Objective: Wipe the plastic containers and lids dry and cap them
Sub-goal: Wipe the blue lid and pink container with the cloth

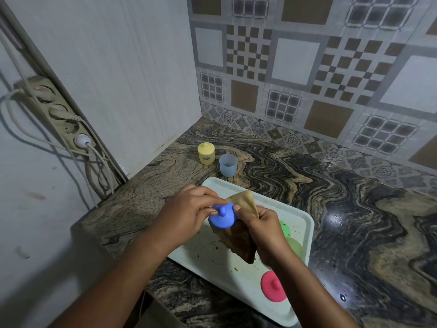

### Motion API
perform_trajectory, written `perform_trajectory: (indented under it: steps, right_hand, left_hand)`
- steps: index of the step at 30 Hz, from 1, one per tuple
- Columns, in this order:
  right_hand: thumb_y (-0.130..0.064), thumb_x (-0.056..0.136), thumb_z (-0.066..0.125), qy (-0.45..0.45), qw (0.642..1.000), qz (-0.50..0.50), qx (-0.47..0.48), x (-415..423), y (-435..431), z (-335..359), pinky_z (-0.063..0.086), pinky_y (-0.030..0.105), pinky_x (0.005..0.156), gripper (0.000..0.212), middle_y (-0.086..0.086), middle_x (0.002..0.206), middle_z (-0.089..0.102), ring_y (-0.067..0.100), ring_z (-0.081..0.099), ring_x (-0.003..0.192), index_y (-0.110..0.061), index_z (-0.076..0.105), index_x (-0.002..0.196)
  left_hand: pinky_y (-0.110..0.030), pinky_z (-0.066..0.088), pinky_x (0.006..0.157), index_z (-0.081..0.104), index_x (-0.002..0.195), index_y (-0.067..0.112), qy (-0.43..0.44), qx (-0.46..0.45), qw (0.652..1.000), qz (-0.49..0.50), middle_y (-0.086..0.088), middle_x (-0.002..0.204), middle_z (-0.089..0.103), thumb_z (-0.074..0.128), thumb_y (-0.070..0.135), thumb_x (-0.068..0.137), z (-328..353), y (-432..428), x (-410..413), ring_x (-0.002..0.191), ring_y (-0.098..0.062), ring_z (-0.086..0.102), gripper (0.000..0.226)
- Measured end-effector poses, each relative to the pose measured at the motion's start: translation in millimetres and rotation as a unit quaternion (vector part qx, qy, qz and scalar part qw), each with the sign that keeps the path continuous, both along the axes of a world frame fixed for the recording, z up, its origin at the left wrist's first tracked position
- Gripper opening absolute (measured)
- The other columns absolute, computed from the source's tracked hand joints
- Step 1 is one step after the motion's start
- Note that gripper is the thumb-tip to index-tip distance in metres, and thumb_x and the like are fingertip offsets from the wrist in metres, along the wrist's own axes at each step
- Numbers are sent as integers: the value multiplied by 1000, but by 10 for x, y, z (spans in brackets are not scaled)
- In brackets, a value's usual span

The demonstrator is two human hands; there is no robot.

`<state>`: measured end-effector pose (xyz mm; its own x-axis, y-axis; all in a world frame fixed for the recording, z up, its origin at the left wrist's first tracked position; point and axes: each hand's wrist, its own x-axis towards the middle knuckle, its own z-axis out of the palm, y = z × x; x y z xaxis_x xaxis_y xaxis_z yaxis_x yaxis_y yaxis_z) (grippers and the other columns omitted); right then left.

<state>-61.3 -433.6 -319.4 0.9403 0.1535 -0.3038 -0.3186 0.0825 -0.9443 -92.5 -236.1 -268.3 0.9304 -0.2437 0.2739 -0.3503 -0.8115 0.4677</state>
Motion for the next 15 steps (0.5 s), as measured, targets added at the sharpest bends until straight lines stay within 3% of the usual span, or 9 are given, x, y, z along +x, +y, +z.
perform_trajectory:
  steps: [3, 6, 8, 11, 13, 15]
  right_hand:
    - [-21, 95, 72, -3, 1000, 3, -8, -11, 12, 55, 45, 40, 65, 35, 40, 83, 66, 28, 58, 67, 11, 69, 83]
    - [-21, 95, 71, -2, 1000, 17, -1, -15, 1, 73, 44, 39, 65, 36, 33, 74, 67, 28, 57, 66, 13, 68, 83]
    - [-32, 90, 74, -3, 1000, 22, 5, -17, 3, 66, 44, 40, 66, 47, 27, 73, 65, 28, 57, 68, 14, 65, 85]
    - [-52, 77, 75, 2, 1000, -6, 13, 1, 6, 6, 48, 43, 68, 62, 38, 86, 64, 30, 62, 72, 9, 68, 89]
    - [-48, 84, 71, 16, 999, -15, 36, 8, -26, 25, 54, 46, 74, 51, 37, 101, 67, 37, 71, 82, 2, 75, 93]
    - [-31, 102, 59, 45, 994, -2, 96, -23, -64, 57, 55, 48, 86, 39, 34, 106, 71, 43, 74, 96, 5, 75, 101]
  left_hand:
    - [-38, 54, 73, 75, 108, 34, 7, 39, 999, -28, 17, 105, 66, 75, 19, 85, 18, 21, 86, 97, -15, 58, 28]
    - [-31, 51, 69, 76, 102, 35, -10, 49, 998, -49, 17, 101, 66, 76, 25, 82, -21, 39, 105, 94, -11, 58, 23]
    - [-23, 47, 68, 75, 99, 35, -16, 43, 998, -50, 18, 98, 66, 73, 29, 82, -51, 54, 114, 92, -7, 56, 17]
    - [-21, 45, 69, 75, 97, 33, -11, 25, 999, -21, 17, 96, 66, 72, 27, 85, -73, 90, 162, 89, -6, 57, 14]
    - [-23, 46, 69, 75, 100, 33, 0, 9, 1000, 15, 16, 98, 67, 74, 25, 86, -78, 120, 263, 89, -6, 58, 16]
    - [-28, 49, 69, 75, 103, 32, 10, -14, 999, 51, 15, 99, 67, 74, 27, 87, -80, 142, 446, 86, -7, 59, 16]
